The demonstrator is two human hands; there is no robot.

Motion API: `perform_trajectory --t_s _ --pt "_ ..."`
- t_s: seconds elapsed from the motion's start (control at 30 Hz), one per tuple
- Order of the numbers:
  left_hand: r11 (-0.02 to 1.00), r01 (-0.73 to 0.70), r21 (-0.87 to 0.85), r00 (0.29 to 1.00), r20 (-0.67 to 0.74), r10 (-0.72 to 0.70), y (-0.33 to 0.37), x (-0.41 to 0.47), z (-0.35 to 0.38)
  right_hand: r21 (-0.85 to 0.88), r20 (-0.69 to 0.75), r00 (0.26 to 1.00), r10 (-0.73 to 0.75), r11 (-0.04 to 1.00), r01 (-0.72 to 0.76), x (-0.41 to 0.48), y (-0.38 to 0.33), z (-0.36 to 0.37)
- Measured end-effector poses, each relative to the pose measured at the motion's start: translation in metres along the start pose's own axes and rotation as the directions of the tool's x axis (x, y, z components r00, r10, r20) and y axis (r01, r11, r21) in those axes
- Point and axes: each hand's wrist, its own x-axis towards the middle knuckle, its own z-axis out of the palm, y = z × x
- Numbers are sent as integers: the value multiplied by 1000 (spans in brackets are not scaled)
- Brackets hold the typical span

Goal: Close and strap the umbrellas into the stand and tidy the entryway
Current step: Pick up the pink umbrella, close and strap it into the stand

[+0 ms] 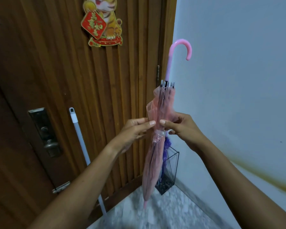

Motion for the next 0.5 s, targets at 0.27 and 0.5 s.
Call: perform_trajectory --t_s 0.27,0.5 --pt "995 49 85 993 -109 -39 -38 111 38 -121 -37 999 12 992 -17 70 78 -71" --pt "996 81 38 961 -270 -68 -99 236 65 -71 -52 994 96 993 -100 148 148 -135"
